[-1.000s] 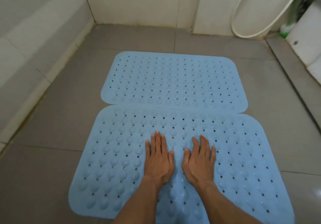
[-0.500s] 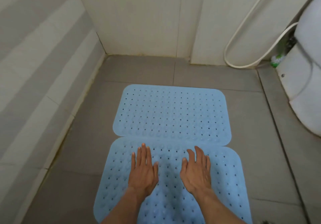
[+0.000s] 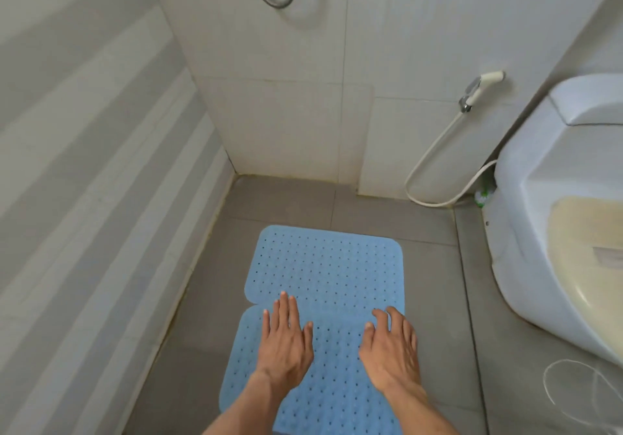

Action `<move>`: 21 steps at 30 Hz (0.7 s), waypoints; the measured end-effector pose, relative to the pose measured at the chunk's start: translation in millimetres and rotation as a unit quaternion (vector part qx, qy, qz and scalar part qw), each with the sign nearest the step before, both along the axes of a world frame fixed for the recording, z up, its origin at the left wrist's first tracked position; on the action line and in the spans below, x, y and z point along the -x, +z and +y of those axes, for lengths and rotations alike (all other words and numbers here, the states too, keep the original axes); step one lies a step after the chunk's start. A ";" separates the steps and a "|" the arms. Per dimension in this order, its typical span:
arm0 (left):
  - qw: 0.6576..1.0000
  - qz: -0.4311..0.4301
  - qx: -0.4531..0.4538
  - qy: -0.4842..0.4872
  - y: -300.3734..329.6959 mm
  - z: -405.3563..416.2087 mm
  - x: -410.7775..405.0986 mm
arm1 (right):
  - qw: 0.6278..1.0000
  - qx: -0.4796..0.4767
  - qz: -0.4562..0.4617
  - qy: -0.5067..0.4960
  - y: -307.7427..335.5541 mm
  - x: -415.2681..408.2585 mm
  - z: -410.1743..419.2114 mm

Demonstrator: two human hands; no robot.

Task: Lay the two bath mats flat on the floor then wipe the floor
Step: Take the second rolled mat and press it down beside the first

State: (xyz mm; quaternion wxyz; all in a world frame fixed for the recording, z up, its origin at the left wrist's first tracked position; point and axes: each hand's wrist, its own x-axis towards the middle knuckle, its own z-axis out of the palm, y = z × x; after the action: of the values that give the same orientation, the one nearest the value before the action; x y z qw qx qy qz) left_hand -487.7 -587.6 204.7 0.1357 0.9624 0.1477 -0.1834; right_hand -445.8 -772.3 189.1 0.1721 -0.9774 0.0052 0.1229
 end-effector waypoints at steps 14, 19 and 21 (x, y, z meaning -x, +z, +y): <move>0.988 -0.140 -0.034 0.057 211.0 20.9 -21.1 | 0.991 0.007 -0.079 0.106 229.7 -67.6 2.2; 0.982 -0.163 -0.069 0.067 257.4 49.5 -17.6 | 0.982 -0.010 -0.118 0.149 285.5 -69.2 40.8; 0.978 -0.181 -0.072 0.069 279.4 60.6 -12.5 | 0.978 -0.019 -0.132 0.158 308.3 -69.3 56.9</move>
State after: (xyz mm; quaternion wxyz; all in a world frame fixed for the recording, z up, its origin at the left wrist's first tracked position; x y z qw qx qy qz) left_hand -475.1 -527.0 484.2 0.1029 0.9744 0.1993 0.0144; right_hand -376.5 -715.5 497.5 0.1685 -0.9699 -0.1747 0.0185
